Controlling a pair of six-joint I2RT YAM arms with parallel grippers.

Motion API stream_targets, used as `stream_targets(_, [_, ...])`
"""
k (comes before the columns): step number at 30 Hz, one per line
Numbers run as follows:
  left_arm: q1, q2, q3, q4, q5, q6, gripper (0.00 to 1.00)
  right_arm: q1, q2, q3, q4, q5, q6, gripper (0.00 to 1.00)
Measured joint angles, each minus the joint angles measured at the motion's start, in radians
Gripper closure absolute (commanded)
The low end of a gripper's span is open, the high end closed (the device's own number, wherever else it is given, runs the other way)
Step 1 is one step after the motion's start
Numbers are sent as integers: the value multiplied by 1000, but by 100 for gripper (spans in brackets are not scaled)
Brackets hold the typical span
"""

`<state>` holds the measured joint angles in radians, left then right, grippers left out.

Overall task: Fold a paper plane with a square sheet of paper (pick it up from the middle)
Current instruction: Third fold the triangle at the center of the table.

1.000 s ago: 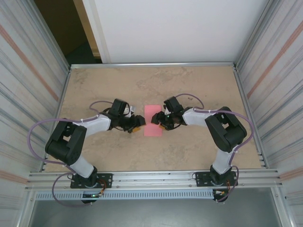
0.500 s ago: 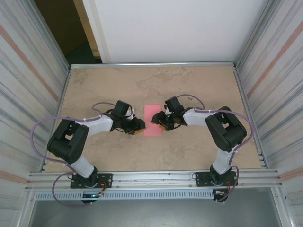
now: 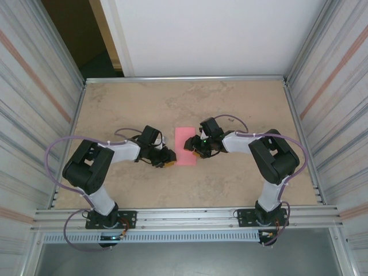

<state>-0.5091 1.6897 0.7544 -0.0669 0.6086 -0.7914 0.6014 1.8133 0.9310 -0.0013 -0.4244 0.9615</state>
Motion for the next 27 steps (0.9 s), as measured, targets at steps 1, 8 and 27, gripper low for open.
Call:
stream_targets(1, [-2,2,0,7,5,0,73,0,0,0,1,0,0,47])
stream_targets(8, [-4,10,13,28,31,-16,74,0,0,0,1,0,0,48])
stream_targets(27, [52,121,160,26,43,-37,81,0,0,0,1,0,0,48])
